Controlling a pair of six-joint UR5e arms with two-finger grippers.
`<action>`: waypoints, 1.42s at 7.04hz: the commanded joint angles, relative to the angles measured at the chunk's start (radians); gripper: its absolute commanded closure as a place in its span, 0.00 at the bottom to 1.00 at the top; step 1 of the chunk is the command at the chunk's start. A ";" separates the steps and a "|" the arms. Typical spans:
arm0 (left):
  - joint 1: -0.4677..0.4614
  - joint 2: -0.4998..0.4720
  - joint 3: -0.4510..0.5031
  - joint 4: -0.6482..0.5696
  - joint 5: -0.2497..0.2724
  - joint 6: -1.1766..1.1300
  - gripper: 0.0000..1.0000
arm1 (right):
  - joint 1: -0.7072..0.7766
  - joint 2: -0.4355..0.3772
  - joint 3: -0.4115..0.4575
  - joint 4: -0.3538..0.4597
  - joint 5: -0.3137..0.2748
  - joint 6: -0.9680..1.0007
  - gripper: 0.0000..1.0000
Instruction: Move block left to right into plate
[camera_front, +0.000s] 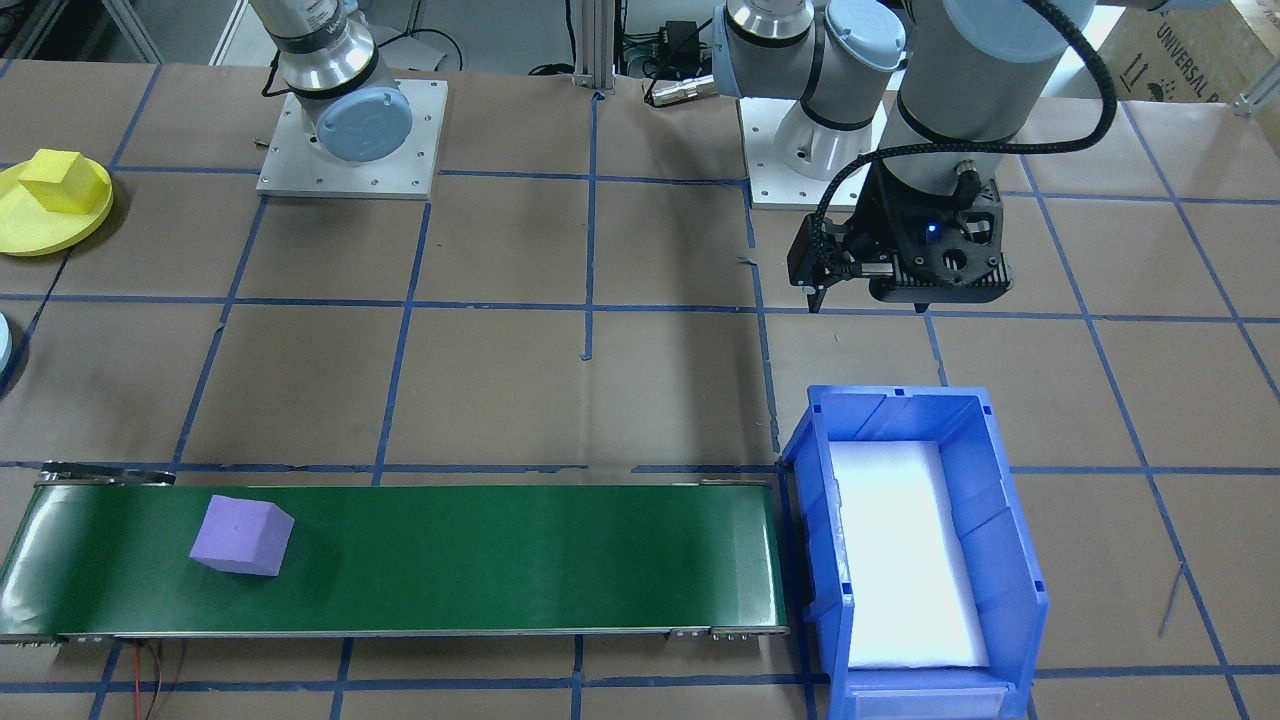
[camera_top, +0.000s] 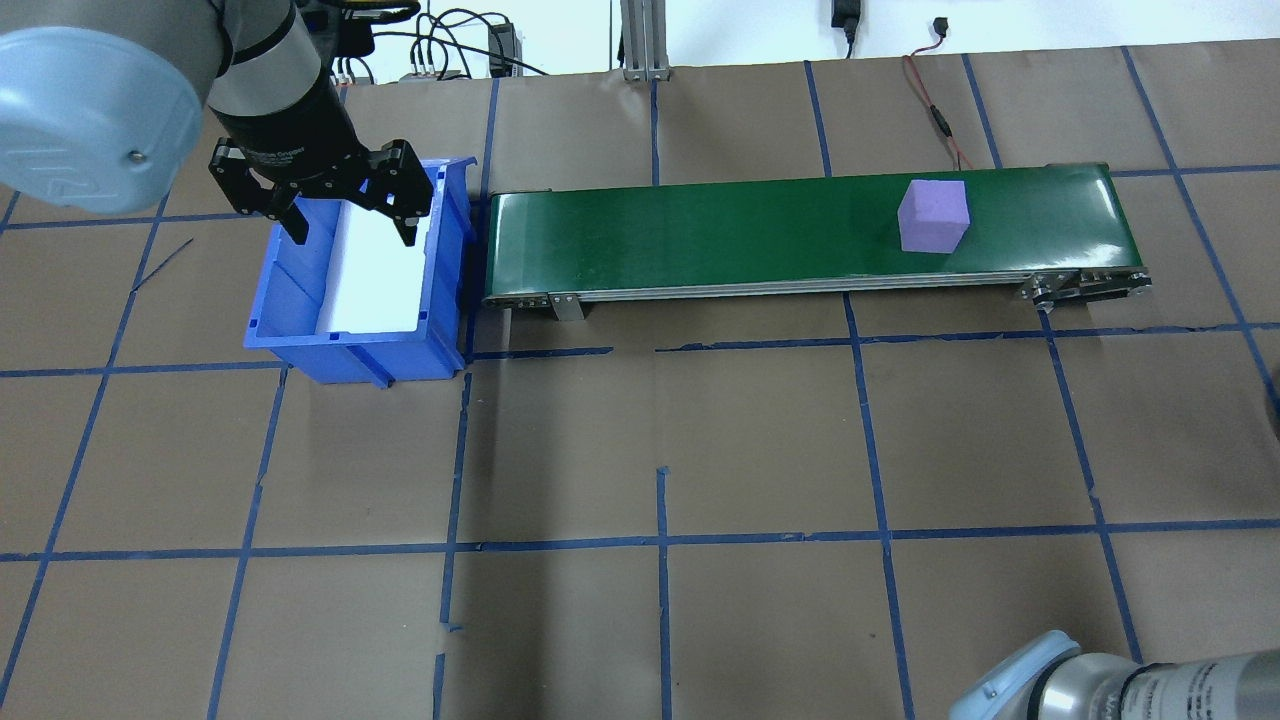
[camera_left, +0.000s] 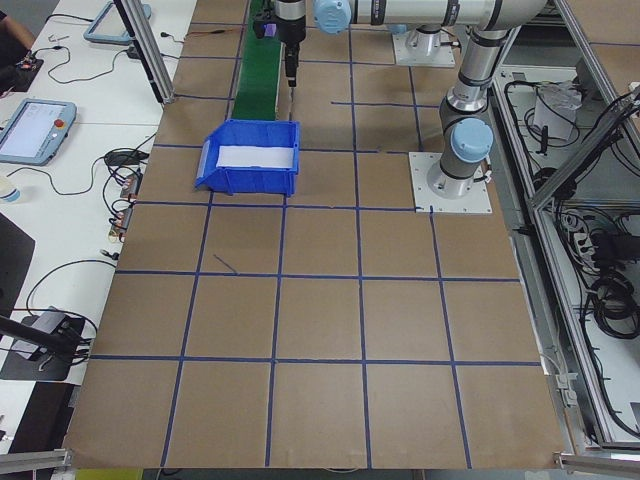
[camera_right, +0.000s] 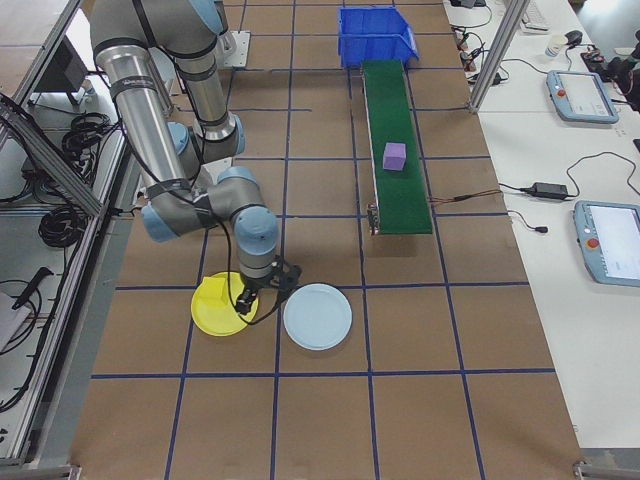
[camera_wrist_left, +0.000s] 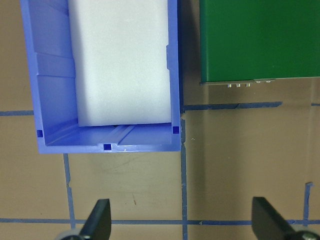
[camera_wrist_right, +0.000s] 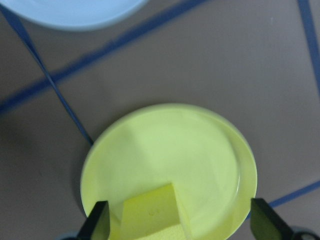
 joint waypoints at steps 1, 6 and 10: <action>-0.001 0.000 -0.001 0.000 0.000 0.000 0.00 | 0.218 0.064 -0.126 0.021 0.083 0.151 0.00; -0.001 0.000 -0.001 0.000 0.000 0.000 0.00 | 0.450 0.199 -0.258 0.041 0.266 0.412 0.00; -0.001 0.000 -0.003 0.000 0.000 0.000 0.00 | 0.546 0.226 -0.245 0.039 0.379 0.518 0.00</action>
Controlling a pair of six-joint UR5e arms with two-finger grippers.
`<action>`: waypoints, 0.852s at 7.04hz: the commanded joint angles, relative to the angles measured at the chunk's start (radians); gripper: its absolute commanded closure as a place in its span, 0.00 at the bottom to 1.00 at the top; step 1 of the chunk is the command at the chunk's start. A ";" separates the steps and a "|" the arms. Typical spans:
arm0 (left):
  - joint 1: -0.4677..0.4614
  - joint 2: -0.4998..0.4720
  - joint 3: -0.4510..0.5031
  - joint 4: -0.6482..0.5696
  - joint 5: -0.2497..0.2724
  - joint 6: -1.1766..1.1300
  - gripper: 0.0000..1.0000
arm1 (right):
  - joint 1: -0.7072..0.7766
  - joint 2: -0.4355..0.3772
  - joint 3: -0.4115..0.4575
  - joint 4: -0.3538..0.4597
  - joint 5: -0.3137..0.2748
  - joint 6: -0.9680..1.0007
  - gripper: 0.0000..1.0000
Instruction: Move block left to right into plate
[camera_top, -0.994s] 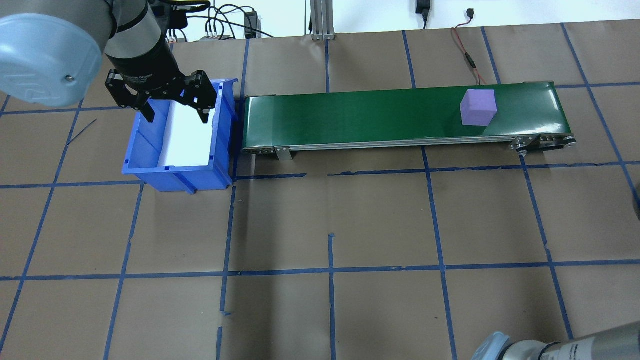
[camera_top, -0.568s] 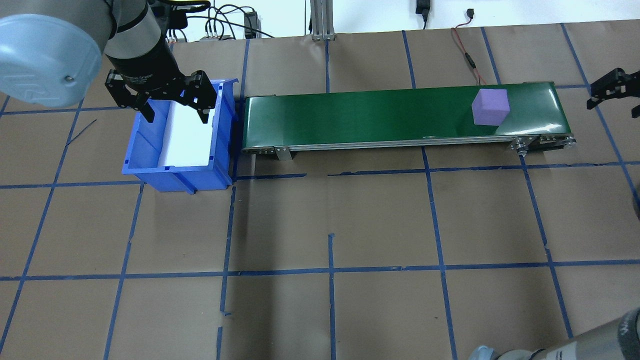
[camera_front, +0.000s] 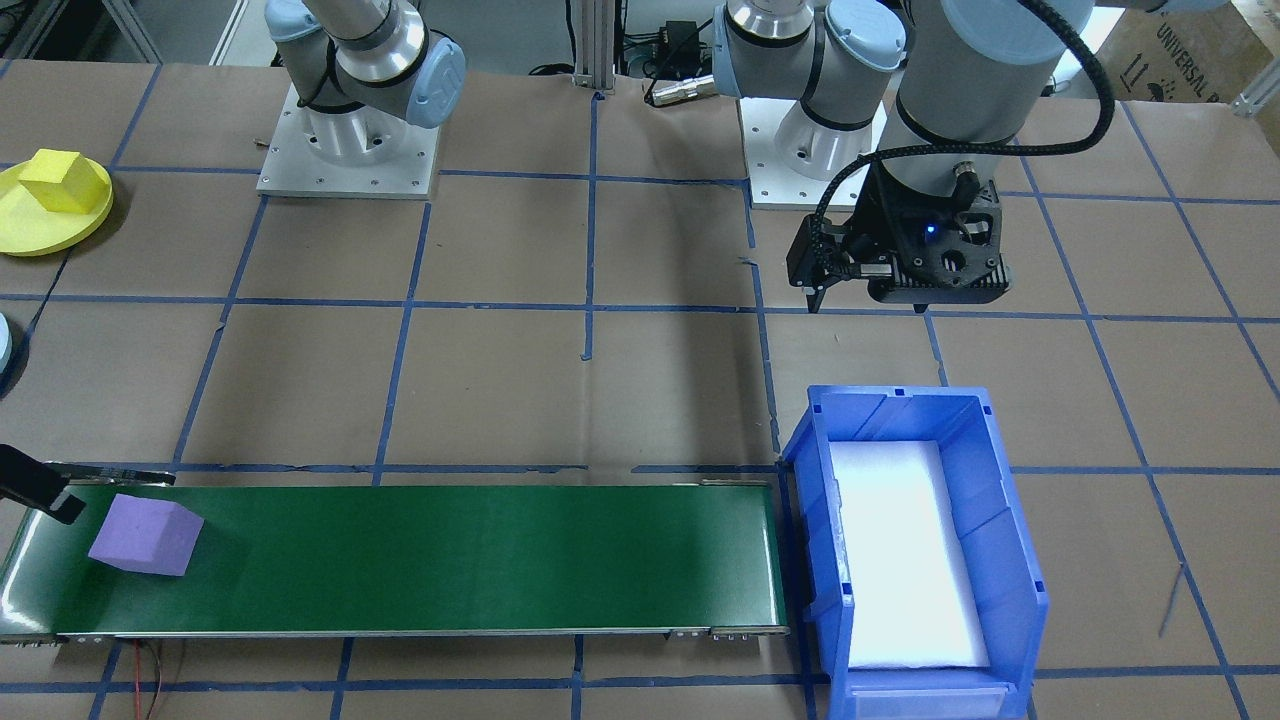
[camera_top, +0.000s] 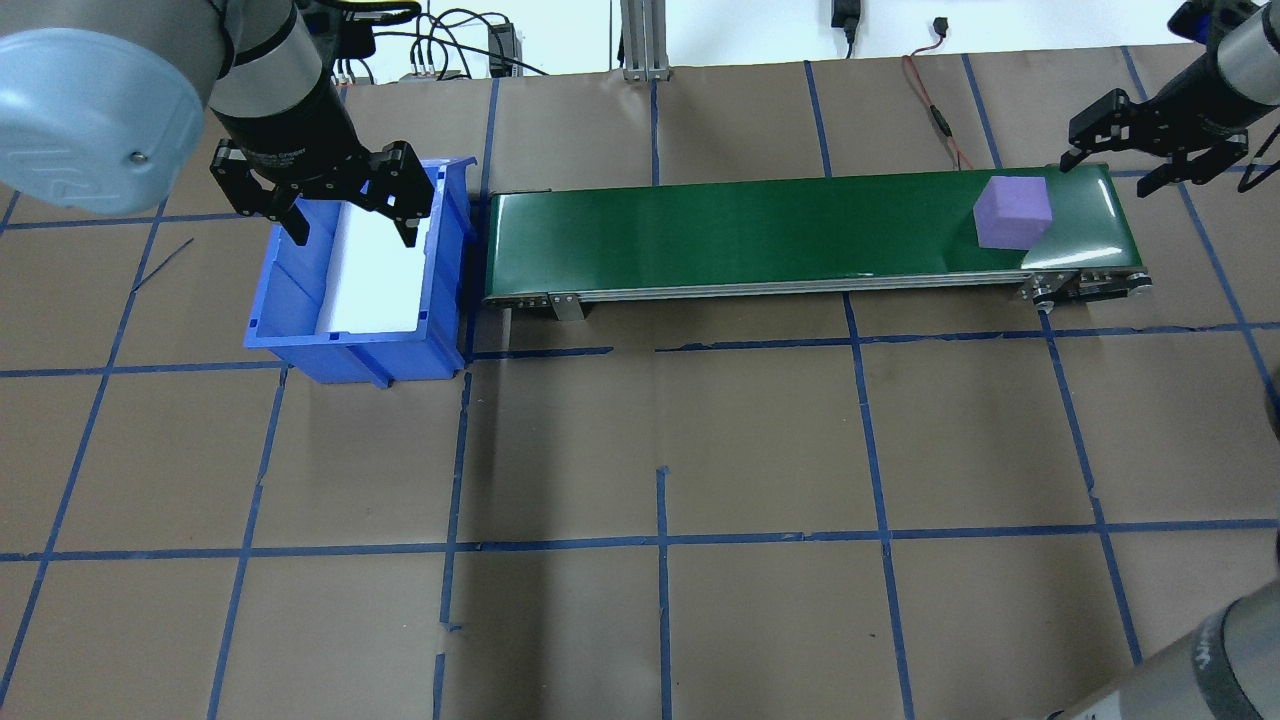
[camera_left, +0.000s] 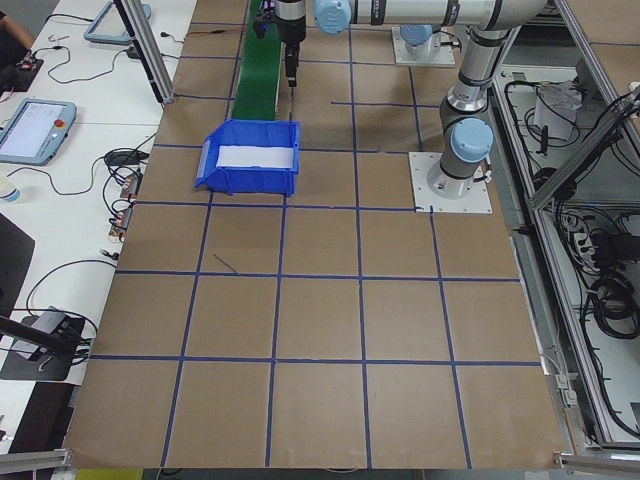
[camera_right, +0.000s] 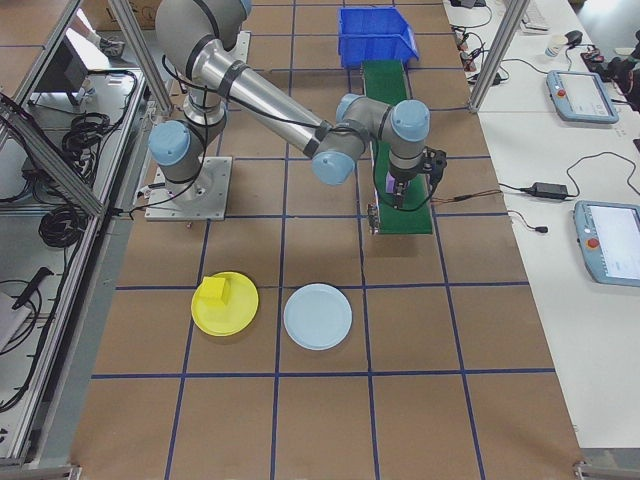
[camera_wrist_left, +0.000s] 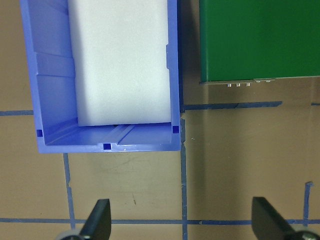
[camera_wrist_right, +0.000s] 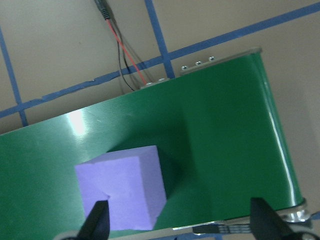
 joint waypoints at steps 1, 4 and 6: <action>0.000 0.001 -0.001 0.000 0.000 0.000 0.00 | 0.011 0.019 0.022 -0.009 0.033 0.012 0.00; -0.002 -0.001 0.000 0.000 0.000 -0.003 0.00 | 0.014 0.098 0.019 -0.111 0.035 0.015 0.03; -0.002 -0.001 -0.002 0.000 0.000 -0.005 0.00 | 0.012 0.124 0.014 -0.150 -0.088 -0.038 0.49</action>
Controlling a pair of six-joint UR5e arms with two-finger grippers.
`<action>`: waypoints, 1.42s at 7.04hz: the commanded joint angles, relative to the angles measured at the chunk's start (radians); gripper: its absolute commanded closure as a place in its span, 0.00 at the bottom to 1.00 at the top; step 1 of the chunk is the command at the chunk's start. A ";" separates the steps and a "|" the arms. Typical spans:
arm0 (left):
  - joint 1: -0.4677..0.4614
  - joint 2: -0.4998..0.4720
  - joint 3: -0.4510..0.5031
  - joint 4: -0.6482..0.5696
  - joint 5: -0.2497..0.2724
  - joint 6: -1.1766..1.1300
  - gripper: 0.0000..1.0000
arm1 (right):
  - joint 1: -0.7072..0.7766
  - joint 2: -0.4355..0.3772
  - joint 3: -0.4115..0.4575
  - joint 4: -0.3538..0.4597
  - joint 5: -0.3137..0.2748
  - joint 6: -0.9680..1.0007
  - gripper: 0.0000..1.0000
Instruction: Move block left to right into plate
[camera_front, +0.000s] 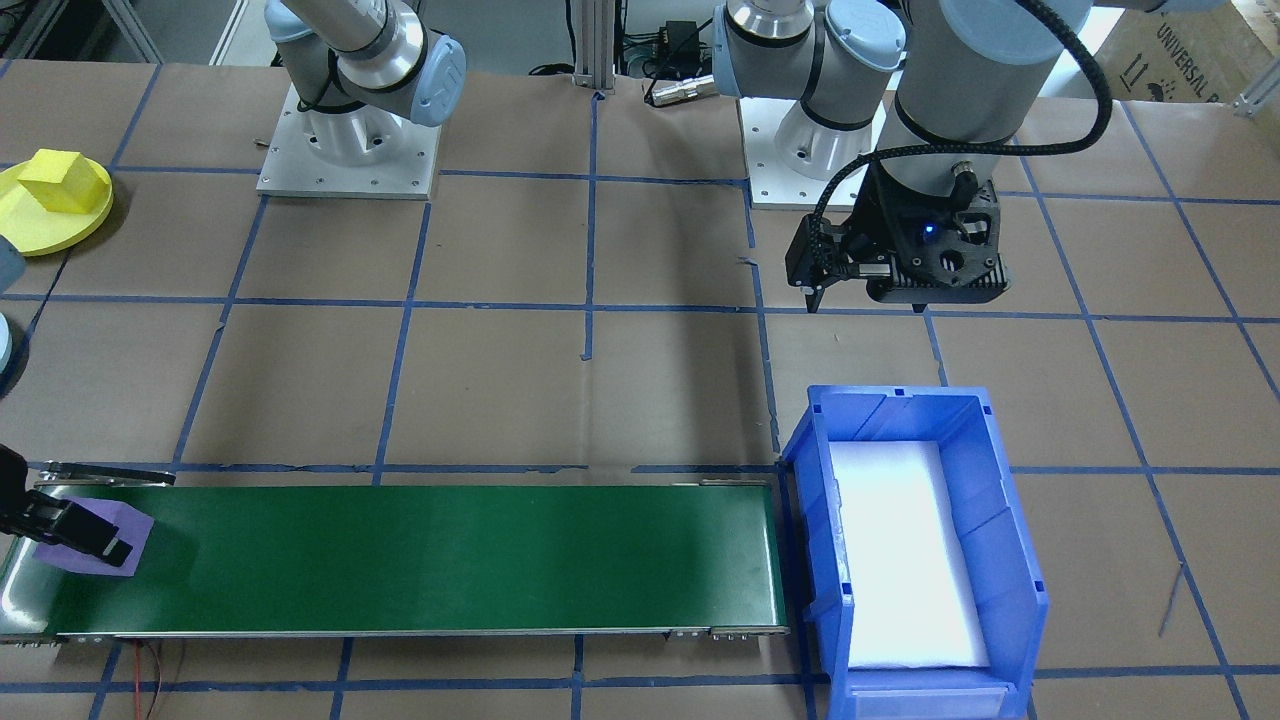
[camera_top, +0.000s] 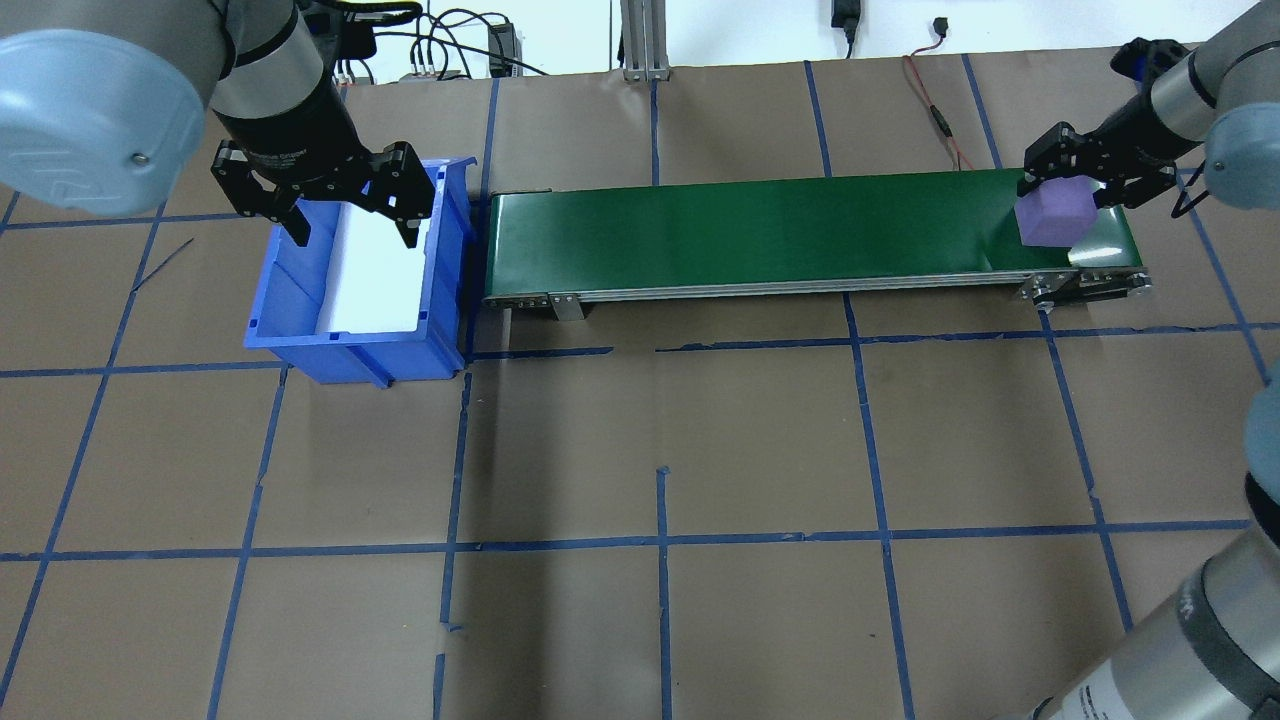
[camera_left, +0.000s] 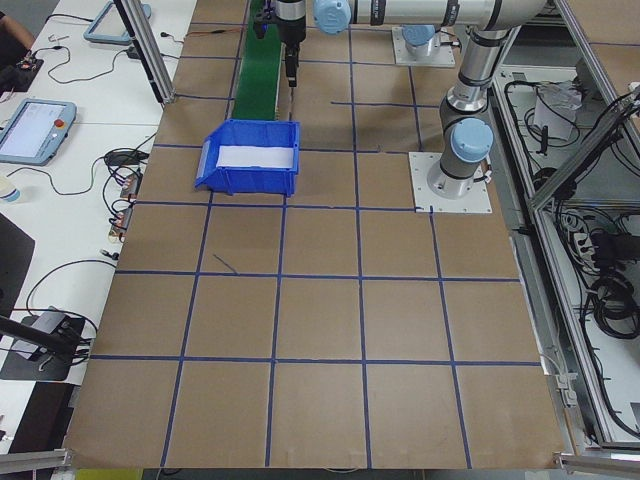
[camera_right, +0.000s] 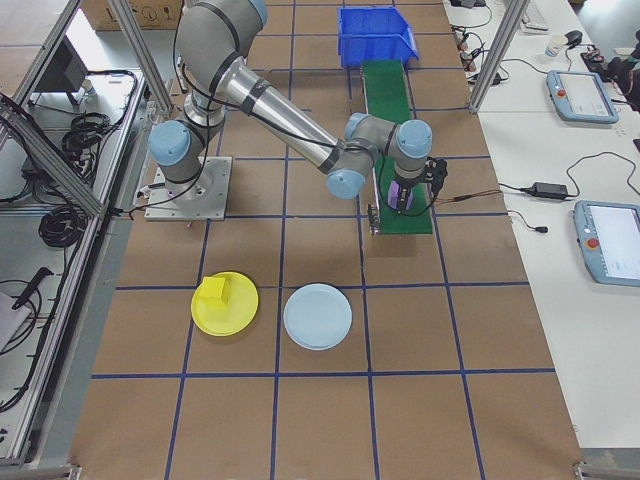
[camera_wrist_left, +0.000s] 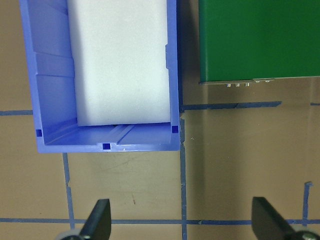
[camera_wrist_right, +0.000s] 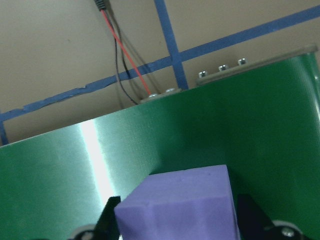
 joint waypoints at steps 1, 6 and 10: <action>0.000 0.000 -0.001 0.000 0.000 -0.001 0.00 | -0.002 0.001 -0.002 -0.018 -0.095 -0.041 0.64; 0.001 0.000 -0.001 0.000 0.000 0.002 0.00 | -0.362 -0.148 0.087 0.085 -0.255 -0.506 0.71; 0.001 0.000 -0.001 0.000 0.000 0.004 0.00 | -0.565 -0.121 0.192 -0.090 -0.190 -0.754 0.66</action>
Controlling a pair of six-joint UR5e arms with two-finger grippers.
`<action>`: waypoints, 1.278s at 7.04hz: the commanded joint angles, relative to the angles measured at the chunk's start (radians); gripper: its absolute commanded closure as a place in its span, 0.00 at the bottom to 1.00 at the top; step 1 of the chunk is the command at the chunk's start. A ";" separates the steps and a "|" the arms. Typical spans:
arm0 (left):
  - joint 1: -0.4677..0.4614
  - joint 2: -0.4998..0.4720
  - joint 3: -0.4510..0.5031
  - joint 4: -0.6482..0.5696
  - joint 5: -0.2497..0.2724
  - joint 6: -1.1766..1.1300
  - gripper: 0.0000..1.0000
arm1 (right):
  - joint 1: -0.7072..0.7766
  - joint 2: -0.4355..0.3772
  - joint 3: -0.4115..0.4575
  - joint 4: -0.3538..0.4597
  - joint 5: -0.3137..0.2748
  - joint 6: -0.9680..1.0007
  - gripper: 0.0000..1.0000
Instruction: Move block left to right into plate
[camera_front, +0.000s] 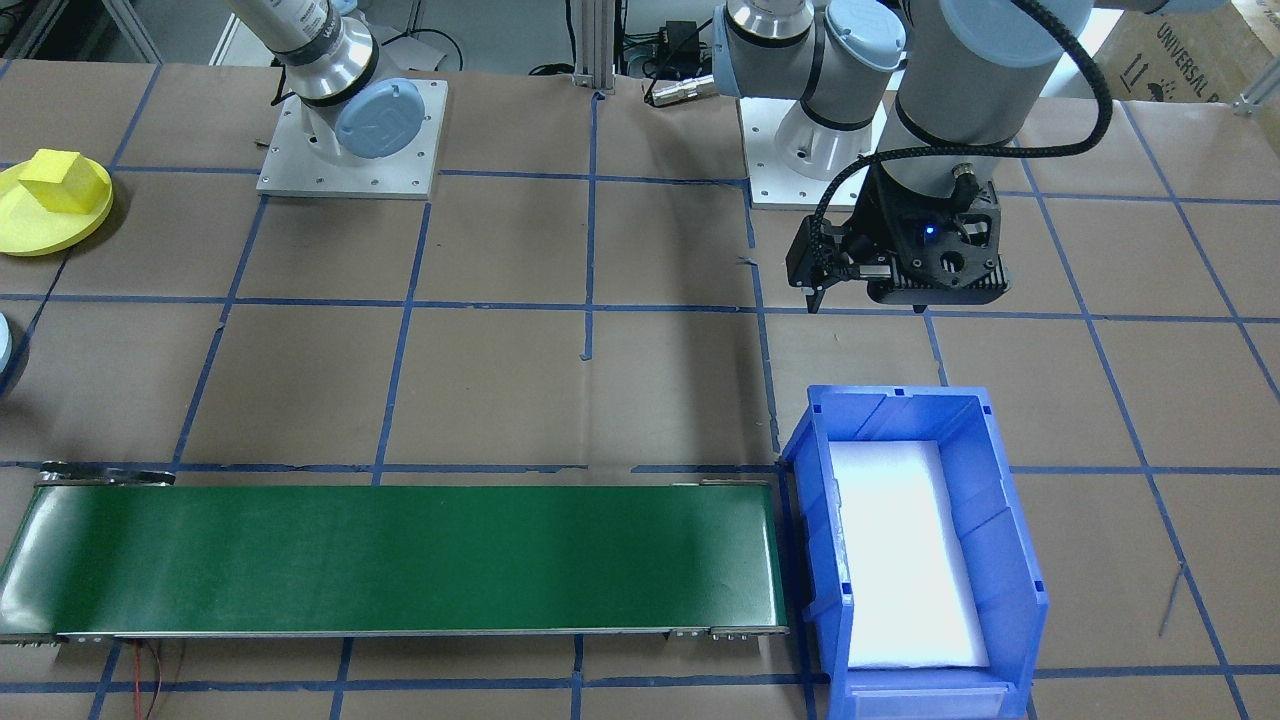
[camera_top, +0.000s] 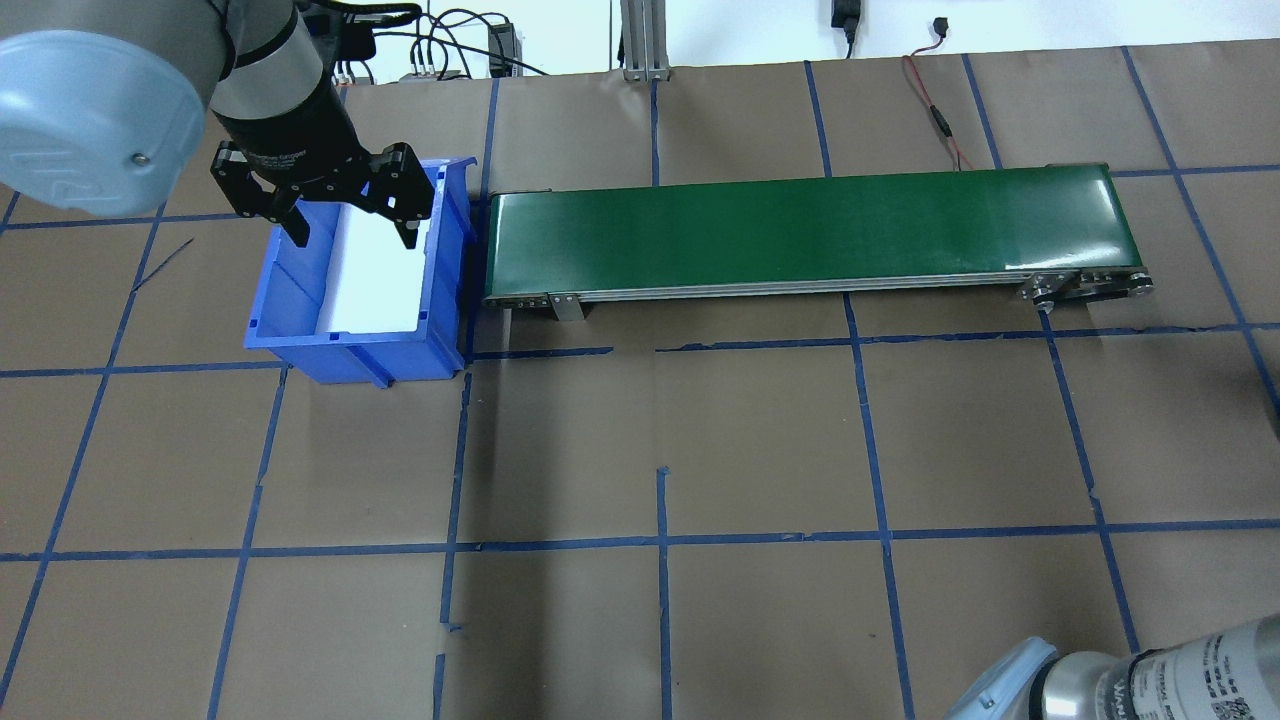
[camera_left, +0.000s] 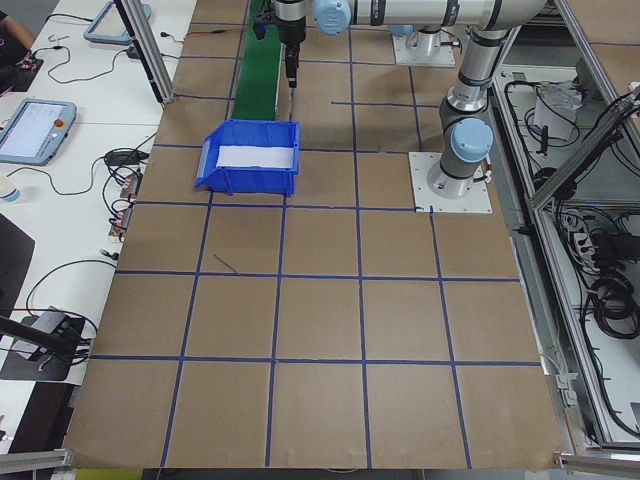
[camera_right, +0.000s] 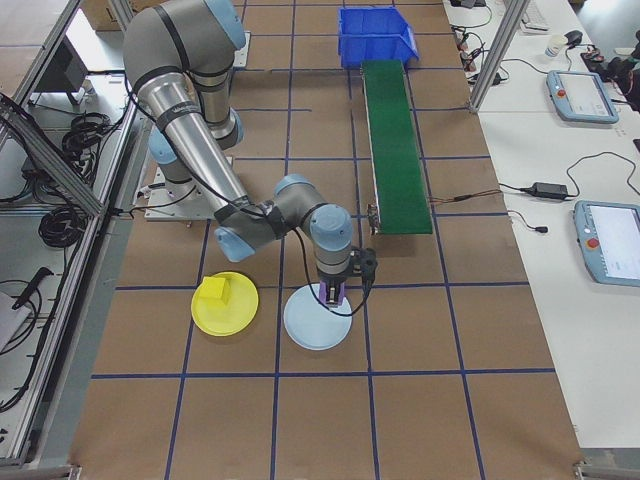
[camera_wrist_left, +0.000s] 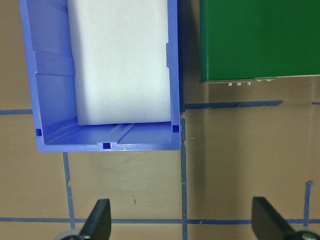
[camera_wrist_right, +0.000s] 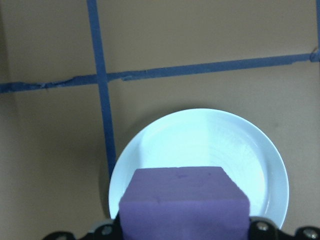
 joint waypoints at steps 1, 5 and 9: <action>0.000 0.000 0.000 0.000 0.000 0.000 0.00 | -0.028 0.030 0.035 -0.051 0.001 -0.038 0.59; -0.001 0.000 0.000 0.000 0.000 -0.002 0.00 | -0.030 0.018 0.045 -0.051 -0.045 -0.029 0.00; 0.000 0.000 0.000 0.000 0.000 0.000 0.00 | 0.246 -0.167 0.032 0.239 -0.106 0.292 0.00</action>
